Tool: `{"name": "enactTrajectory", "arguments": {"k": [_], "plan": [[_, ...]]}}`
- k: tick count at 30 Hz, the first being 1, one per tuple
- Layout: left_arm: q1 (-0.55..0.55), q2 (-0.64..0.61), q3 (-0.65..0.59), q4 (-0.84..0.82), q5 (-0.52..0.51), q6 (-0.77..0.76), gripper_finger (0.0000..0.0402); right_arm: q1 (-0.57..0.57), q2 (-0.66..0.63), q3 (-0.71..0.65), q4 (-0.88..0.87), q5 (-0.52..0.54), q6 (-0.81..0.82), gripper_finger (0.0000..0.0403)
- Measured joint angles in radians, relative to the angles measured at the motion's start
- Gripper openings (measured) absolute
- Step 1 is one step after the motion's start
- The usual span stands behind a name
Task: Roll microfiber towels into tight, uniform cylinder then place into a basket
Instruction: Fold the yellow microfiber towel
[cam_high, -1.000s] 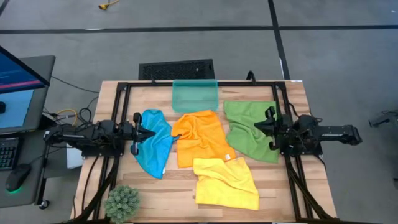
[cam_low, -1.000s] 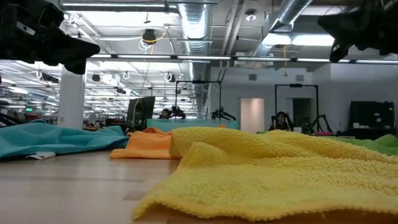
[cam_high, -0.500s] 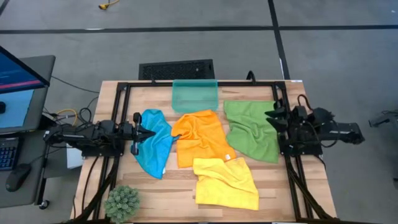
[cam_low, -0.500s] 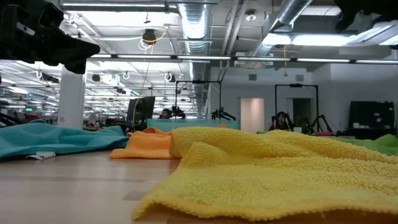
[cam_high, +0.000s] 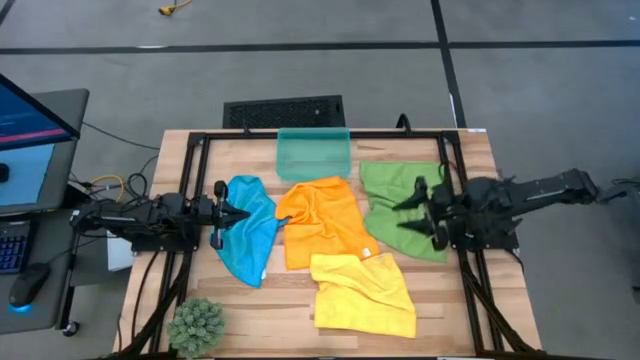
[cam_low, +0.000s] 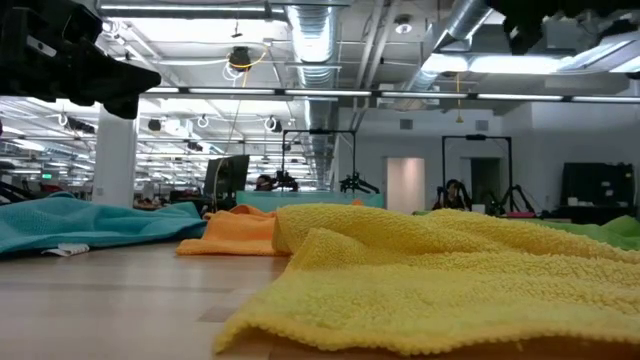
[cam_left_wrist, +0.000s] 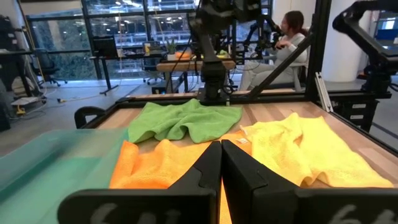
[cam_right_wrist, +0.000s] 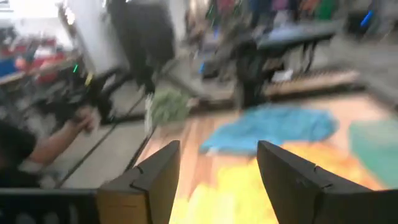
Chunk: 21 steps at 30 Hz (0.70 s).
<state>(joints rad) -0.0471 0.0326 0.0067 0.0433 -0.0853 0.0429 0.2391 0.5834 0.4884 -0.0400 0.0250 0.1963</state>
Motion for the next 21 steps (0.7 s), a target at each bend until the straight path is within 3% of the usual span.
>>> {"name": "enactTrajectory", "arguments": {"k": [10,21], "plan": [[0.000,0.000,0.000,0.000,0.000,-0.078,0.0000,0.138,0.240,0.016,-0.107,0.003,0.176,0.0199],[0.000,0.000,0.000,0.000,0.000,-0.088,0.0000,0.115,0.409,0.016,-0.110,-0.041,0.165,0.0174]]}}
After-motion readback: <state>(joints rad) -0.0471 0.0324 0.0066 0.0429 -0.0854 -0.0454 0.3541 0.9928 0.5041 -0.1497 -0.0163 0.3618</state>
